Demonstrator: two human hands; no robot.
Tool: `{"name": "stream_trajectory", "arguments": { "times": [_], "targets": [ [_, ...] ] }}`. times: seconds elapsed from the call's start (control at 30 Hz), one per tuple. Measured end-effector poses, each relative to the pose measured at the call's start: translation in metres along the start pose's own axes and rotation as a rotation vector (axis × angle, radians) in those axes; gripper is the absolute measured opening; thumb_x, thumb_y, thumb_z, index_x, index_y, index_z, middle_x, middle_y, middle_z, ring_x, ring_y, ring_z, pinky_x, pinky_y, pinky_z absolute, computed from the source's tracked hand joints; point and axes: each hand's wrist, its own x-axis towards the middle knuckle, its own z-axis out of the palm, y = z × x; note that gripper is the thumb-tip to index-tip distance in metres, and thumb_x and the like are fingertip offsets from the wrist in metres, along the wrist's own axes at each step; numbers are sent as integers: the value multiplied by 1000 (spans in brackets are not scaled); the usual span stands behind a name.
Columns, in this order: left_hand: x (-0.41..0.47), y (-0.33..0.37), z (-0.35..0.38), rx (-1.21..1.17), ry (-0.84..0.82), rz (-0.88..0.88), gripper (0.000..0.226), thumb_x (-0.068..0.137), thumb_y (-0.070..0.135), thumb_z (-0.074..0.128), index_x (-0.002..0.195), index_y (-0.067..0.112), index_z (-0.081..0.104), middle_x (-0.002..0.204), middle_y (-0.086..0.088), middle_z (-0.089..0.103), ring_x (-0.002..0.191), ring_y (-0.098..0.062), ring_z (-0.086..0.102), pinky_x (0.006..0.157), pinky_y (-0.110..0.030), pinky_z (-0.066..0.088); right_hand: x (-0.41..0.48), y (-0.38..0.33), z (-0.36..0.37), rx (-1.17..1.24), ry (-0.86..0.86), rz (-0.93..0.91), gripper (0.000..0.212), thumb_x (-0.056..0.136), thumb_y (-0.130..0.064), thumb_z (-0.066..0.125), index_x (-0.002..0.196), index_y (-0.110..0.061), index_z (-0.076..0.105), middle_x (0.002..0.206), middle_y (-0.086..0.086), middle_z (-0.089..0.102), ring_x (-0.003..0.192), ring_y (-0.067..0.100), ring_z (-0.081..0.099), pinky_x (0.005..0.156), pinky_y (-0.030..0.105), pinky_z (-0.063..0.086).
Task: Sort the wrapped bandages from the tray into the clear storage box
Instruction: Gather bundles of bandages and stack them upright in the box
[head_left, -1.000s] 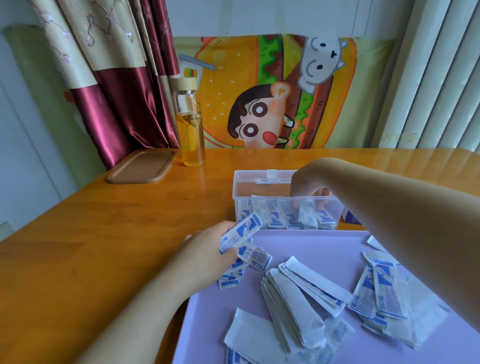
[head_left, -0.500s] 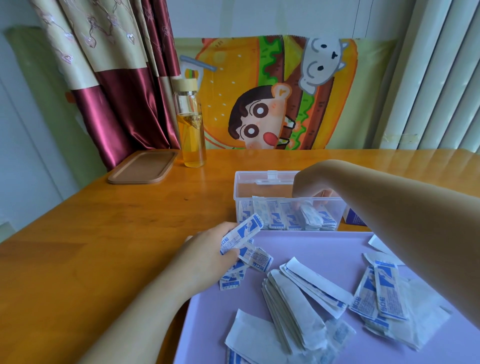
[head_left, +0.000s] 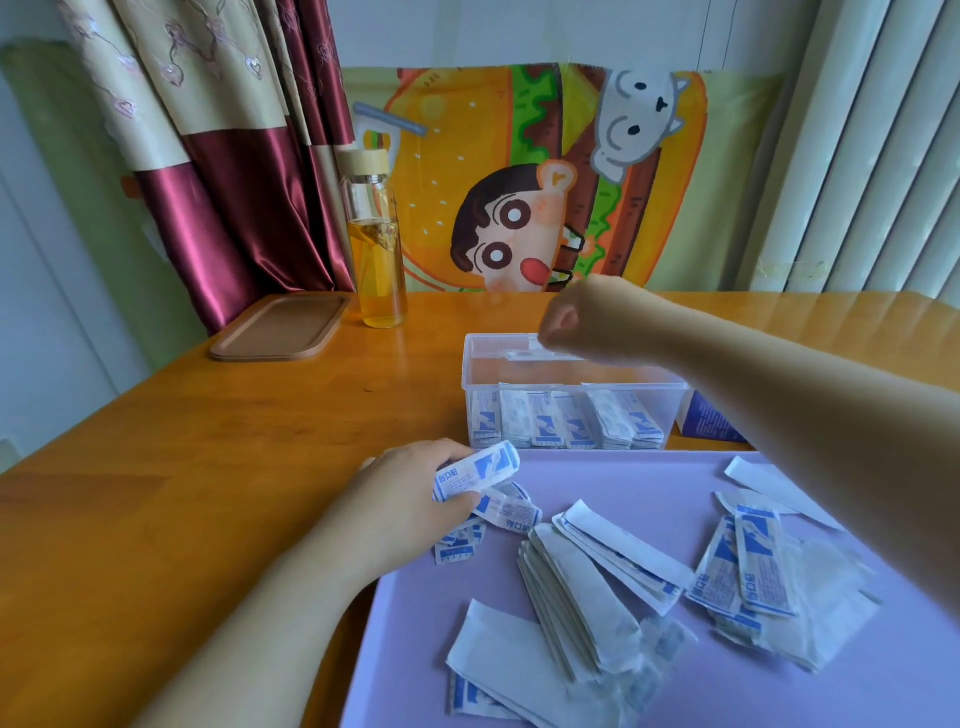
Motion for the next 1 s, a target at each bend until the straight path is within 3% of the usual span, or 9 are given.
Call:
{"name": "stream_trajectory", "arguments": {
  "times": [0.07,0.13,0.23,0.3,0.4,0.5,0.63,0.9,1.0],
  "targets": [
    [-2,0,-2,45,-16,2,20,81,36,65,101,39,61,102,15,62,95,-5,58,87,-38,48,-27,-18,1,87,-57,-188,17,89,-20,57,97,-19,71,92,-9,68,75,0,61,66,5,47],
    [-5,2,-5,97,-48,4,16,79,45,66,93,41,61,95,13,57,95,-8,53,89,-37,44,-49,-30,14,35,-316,-288,22,87,-27,63,108,-27,66,102,-14,63,71,-9,53,60,-3,36],
    [-10,6,-10,155,-114,-14,17,74,55,67,84,43,61,96,10,52,99,-9,43,85,-32,43,-58,-32,42,-89,-445,-326,43,86,-29,64,128,-28,53,128,-6,50,95,3,50,63,10,29],
    [-12,7,-13,175,-128,-25,19,70,61,67,81,46,61,98,11,51,100,-9,39,83,-30,42,-55,-33,54,-80,-440,-325,54,84,-29,67,134,-27,46,134,-2,45,97,9,47,73,14,27],
    [-14,7,-13,275,-111,-72,44,64,69,65,102,47,57,107,15,45,108,-9,34,85,-27,36,-45,-37,61,-67,-453,-328,68,79,-28,72,139,-26,39,135,1,43,87,8,41,78,22,34],
    [-16,5,-12,392,-98,-138,70,61,76,60,120,42,47,119,12,34,118,-11,27,95,-29,32,-34,-45,60,-112,-499,-347,76,76,-28,75,141,-28,35,134,2,43,95,14,46,84,25,36],
    [-17,7,-13,394,-115,-172,55,61,75,60,99,40,42,120,9,27,121,-13,24,97,-30,33,-21,-59,60,-257,-628,-382,78,76,-28,76,142,-29,35,135,-1,42,121,19,44,90,27,35],
    [-15,6,-10,282,-168,-160,37,69,62,66,88,37,48,118,9,28,117,-11,25,100,-31,36,-2,-69,67,-493,-712,-362,63,71,-41,77,124,-21,48,122,8,58,106,24,57,59,24,36],
    [-14,8,-10,283,-193,-160,33,71,60,65,85,37,47,123,8,27,122,-13,23,103,-35,35,-4,-69,66,-509,-693,-397,64,75,-41,75,128,-20,47,125,5,56,108,21,55,59,24,33]
  ]
}}
